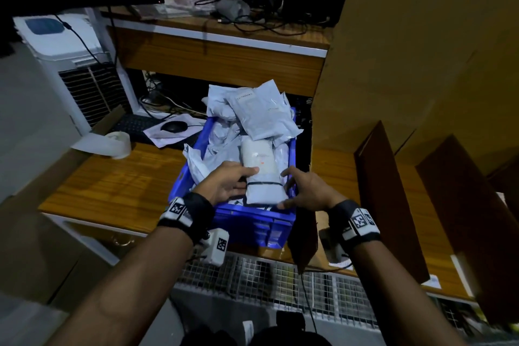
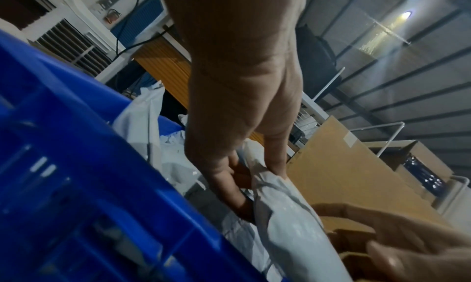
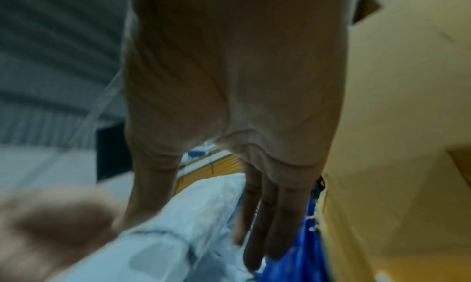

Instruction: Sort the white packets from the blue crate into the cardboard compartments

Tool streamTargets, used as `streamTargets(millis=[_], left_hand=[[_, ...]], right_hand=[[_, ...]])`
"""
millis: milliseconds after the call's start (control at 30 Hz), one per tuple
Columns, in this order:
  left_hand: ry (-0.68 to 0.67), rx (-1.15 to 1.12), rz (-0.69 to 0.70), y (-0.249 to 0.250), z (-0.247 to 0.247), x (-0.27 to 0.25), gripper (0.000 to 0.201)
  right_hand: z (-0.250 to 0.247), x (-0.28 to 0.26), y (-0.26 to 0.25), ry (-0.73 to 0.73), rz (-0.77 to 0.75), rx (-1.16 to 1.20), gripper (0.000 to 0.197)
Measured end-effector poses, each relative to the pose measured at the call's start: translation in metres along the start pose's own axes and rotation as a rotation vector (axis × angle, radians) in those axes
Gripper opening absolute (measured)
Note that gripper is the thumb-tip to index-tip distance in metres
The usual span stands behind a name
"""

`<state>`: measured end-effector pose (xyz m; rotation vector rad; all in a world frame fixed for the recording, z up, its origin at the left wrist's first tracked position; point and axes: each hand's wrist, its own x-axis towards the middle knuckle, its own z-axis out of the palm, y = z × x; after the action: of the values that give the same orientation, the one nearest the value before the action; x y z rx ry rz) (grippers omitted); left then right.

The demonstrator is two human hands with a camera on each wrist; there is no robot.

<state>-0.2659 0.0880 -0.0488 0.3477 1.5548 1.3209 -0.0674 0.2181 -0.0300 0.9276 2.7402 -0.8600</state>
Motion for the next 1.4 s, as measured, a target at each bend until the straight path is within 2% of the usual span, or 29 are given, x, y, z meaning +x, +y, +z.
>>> streamTargets(millis=[100, 167, 267, 367, 533, 600, 733, 767, 833, 900, 933, 1000, 1100, 1167, 1400], left_hand=[[-0.134, 0.07, 0.003, 0.003, -0.011, -0.013, 0.018], [-0.219, 0.083, 0.027, 0.005, -0.016, -0.018, 0.03], [-0.303, 0.094, 0.062, 0.008, -0.018, -0.021, 0.041], [-0.332, 0.103, 0.088, 0.014, -0.013, -0.02, 0.044], [-0.339, 0.106, 0.096, 0.024, -0.013, -0.008, 0.039], [-0.239, 0.084, 0.115, 0.03, -0.015, 0.004, 0.035], [0.171, 0.065, 0.232, 0.048, -0.014, 0.037, 0.037], [0.234, 0.067, 0.246, 0.052, -0.014, 0.048, 0.038], [0.285, 0.048, 0.249, 0.061, -0.011, 0.064, 0.044], [0.302, 0.042, 0.256, 0.062, -0.016, 0.094, 0.064], [0.302, 0.029, 0.266, 0.054, -0.024, 0.125, 0.072], [0.262, -0.028, 0.277, 0.05, -0.025, 0.153, 0.075], [0.207, -0.063, 0.252, 0.071, -0.004, 0.114, 0.044], [0.183, -0.008, 0.247, 0.076, -0.001, 0.099, 0.034], [-0.131, 0.046, 0.229, 0.068, -0.035, 0.071, 0.045]], right_hand=[[-0.005, -0.008, 0.002, 0.062, 0.023, 0.318, 0.112], [-0.006, -0.012, -0.003, 0.047, 0.036, 0.539, 0.102], [-0.004, -0.01, -0.011, 0.002, 0.01, 0.807, 0.074], [-0.004, -0.001, -0.01, 0.038, -0.042, 0.892, 0.058], [-0.014, 0.003, -0.005, 0.088, -0.007, 0.953, 0.053], [-0.021, 0.004, -0.002, 0.128, 0.039, 0.992, 0.052], [-0.034, 0.009, 0.009, 0.183, 0.131, 1.035, 0.04], [-0.036, 0.011, 0.011, 0.189, 0.14, 1.034, 0.038], [-0.039, 0.014, 0.014, 0.195, 0.149, 1.036, 0.035], [-0.041, 0.017, 0.014, 0.193, 0.14, 1.046, 0.033], [-0.043, 0.018, 0.013, 0.194, 0.138, 1.054, 0.033], [-0.045, 0.022, 0.014, 0.202, 0.139, 1.084, 0.034], [-0.048, 0.026, 0.017, 0.226, 0.155, 1.13, 0.036], [-0.051, 0.028, 0.021, 0.246, 0.171, 1.147, 0.036], [-0.061, 0.032, 0.028, 0.291, 0.161, 1.191, 0.033]])
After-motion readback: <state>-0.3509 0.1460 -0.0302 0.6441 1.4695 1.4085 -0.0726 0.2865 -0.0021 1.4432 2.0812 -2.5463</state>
